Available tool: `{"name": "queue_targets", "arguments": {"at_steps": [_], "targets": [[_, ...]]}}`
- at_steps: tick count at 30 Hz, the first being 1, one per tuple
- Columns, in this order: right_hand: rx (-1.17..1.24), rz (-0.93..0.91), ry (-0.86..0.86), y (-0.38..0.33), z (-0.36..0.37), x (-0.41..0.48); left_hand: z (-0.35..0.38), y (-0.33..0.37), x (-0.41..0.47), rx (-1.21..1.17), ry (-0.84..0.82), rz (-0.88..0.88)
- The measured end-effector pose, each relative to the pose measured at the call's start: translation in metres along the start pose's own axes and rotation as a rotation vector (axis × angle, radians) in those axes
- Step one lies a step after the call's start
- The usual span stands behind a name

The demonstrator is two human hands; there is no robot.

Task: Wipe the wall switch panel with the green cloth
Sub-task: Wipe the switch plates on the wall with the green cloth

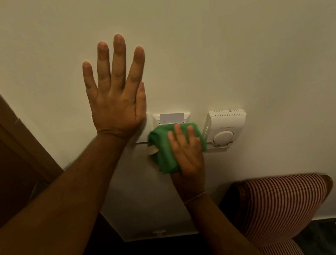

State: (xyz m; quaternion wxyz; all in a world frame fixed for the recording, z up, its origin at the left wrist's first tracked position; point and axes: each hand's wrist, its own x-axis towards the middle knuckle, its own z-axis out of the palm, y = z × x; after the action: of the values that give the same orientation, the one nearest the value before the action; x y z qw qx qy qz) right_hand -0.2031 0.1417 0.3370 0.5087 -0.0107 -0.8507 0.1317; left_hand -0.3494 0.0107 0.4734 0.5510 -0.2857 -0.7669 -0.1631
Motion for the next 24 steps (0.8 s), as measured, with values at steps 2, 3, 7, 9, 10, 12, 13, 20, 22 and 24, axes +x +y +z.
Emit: {"name": "queue_targets", "arguments": {"at_steps": [2,3,7,9,10,12,13,20,22,24], "targets": [[0.007,0.102,0.046,0.001,-0.003,-0.001,0.0,0.001,0.001,0.0,0.001,0.008],[0.026,0.125,0.056,-0.004,0.0,0.001,-0.001,0.001,0.001,-0.001,-0.001,0.008],[0.099,-0.002,-0.003,-0.033,0.021,0.012,0.0,0.001,0.0,-0.016,0.006,0.004],[0.106,-0.071,-0.055,-0.034,0.026,0.016,0.001,0.0,0.001,-0.004,0.012,0.015],[0.088,-0.1,-0.066,-0.029,0.024,0.016,0.001,0.001,0.001,-0.006,0.01,0.019],[0.053,-0.152,-0.074,-0.015,0.015,0.014,-0.001,0.001,0.002,-0.005,-0.002,0.022],[0.048,-0.145,-0.076,-0.008,0.008,0.011,-0.002,0.001,0.002,-0.006,-0.013,0.017],[0.08,0.136,0.048,-0.016,0.004,0.006,-0.008,0.0,0.005,0.024,-0.069,0.016],[0.079,0.033,-0.003,-0.03,0.016,0.009,-0.008,0.0,0.003,0.021,-0.064,0.017],[0.07,-0.1,-0.08,-0.036,0.025,0.012,-0.006,0.0,0.002,0.032,-0.048,0.025]]}}
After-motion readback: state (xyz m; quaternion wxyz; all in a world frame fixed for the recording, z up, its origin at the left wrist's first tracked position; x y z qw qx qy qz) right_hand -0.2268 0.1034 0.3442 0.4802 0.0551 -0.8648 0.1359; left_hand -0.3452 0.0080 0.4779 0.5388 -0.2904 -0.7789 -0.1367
